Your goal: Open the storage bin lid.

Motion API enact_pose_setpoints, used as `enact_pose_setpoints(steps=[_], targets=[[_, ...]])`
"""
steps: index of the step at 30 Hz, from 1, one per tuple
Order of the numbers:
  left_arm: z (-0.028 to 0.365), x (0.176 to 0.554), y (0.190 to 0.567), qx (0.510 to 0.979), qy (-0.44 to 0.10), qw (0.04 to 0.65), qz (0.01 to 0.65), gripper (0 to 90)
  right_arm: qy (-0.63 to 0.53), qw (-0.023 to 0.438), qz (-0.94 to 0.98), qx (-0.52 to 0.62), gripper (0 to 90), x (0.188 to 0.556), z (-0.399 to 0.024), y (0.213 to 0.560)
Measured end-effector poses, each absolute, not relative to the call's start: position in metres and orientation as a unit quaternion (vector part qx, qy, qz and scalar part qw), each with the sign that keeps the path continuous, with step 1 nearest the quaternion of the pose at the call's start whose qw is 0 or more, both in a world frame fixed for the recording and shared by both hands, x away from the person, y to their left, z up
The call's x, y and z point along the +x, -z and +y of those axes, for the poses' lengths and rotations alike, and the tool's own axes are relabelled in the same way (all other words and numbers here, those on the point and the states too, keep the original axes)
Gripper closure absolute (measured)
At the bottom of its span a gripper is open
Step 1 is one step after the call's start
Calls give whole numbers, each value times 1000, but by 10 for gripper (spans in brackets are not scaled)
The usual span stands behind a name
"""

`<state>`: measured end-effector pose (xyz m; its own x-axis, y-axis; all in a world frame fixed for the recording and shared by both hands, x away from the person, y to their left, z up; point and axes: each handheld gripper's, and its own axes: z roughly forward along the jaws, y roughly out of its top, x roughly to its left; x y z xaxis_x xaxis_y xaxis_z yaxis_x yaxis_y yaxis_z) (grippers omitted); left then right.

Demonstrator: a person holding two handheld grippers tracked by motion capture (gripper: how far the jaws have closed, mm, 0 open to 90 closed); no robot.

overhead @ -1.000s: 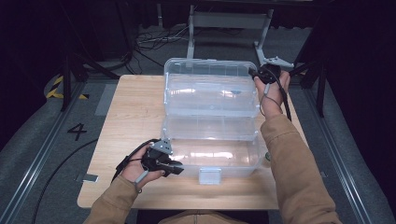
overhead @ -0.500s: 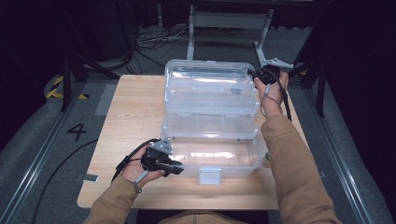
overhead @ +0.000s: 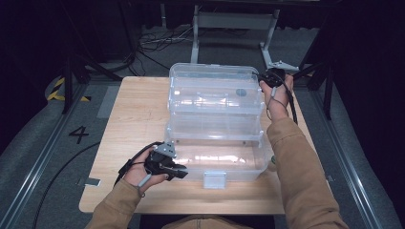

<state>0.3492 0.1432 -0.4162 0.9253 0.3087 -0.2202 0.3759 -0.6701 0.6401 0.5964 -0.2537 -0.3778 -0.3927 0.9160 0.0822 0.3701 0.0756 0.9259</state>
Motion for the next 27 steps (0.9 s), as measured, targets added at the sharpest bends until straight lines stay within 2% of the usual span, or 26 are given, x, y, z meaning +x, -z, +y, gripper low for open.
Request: enact_pose_setpoints(steps=[7, 27], targets=[[143, 349, 416, 912, 47, 361, 188, 756, -481, 276, 685, 471, 817, 601, -254, 382], [143, 350, 416, 912, 48, 362, 187, 756, -495, 225, 681, 491, 821, 611, -262, 395]])
